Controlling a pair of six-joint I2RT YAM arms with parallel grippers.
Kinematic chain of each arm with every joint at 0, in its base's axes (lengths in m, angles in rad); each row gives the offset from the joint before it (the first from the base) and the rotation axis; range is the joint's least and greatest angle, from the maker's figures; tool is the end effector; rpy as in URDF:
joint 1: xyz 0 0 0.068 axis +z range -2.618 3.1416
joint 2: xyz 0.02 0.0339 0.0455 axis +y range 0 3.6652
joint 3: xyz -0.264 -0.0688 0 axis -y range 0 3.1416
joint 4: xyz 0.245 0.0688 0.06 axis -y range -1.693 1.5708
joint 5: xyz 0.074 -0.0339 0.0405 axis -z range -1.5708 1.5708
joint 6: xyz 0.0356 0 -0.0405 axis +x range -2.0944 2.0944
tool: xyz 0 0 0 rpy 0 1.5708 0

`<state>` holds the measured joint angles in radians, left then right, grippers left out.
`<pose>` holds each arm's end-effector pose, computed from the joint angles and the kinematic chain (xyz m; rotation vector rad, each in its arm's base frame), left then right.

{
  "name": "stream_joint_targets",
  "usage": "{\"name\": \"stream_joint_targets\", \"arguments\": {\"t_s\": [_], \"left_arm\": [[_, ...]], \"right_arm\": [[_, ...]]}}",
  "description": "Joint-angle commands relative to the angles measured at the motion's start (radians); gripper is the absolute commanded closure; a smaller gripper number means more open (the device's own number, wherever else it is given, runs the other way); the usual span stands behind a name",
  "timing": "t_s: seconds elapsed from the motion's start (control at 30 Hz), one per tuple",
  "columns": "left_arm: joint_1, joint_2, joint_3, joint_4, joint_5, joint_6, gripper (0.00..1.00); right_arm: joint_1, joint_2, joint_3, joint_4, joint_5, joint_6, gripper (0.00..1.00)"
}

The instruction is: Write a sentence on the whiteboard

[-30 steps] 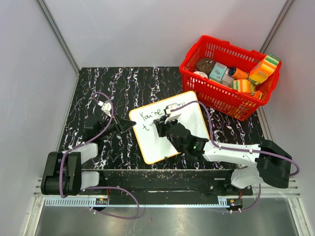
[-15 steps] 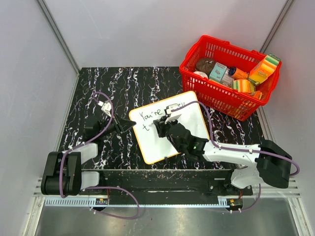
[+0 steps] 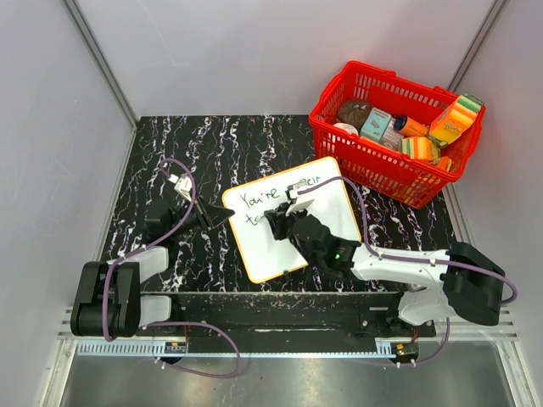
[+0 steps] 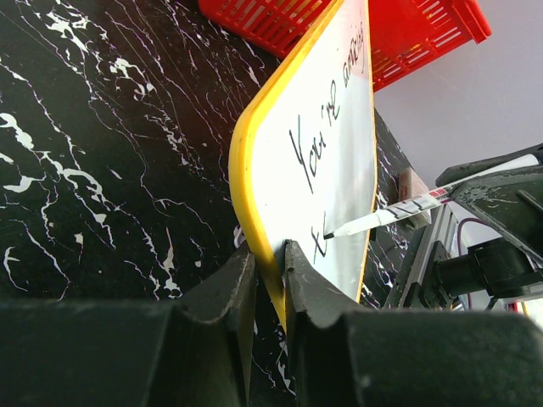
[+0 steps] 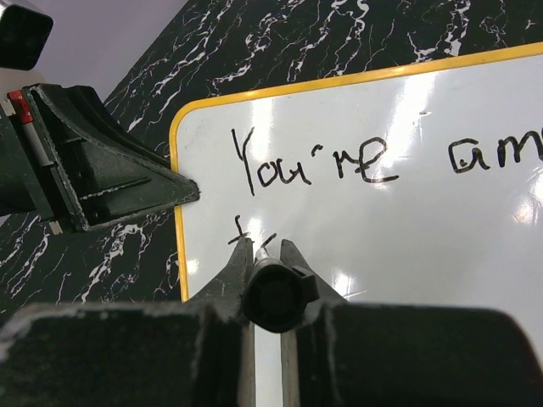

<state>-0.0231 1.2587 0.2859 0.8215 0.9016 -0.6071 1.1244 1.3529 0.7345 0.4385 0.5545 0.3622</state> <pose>0.2207 -0.0330 0.1816 0.1859 1.8145 -1.2235 0.1464 0.2624 0.2595 -0.2598 1.7432 0.6091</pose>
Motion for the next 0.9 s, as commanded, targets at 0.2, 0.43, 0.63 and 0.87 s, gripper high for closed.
{"name": "stream_joint_targets", "arguments": {"t_s": [0.2,0.43,0.63,0.87], "left_arm": [[-0.005,0.015,0.006,0.011,-0.015,0.075,1.0],[-0.005,0.016,0.006,0.013,-0.012,0.076,1.0],[-0.005,0.016,0.004,0.013,-0.013,0.075,1.0],[-0.005,0.015,0.004,0.013,-0.013,0.075,1.0]], "right_arm": [[-0.005,-0.034,-0.046,-0.046,0.005,0.017,1.0],[-0.006,-0.035,-0.049,-0.049,0.031,0.018,1.0],[-0.006,-0.029,-0.032,-0.057,0.073,0.015,1.0],[-0.012,-0.02,-0.009,-0.053,0.102,0.009,1.0]]}}
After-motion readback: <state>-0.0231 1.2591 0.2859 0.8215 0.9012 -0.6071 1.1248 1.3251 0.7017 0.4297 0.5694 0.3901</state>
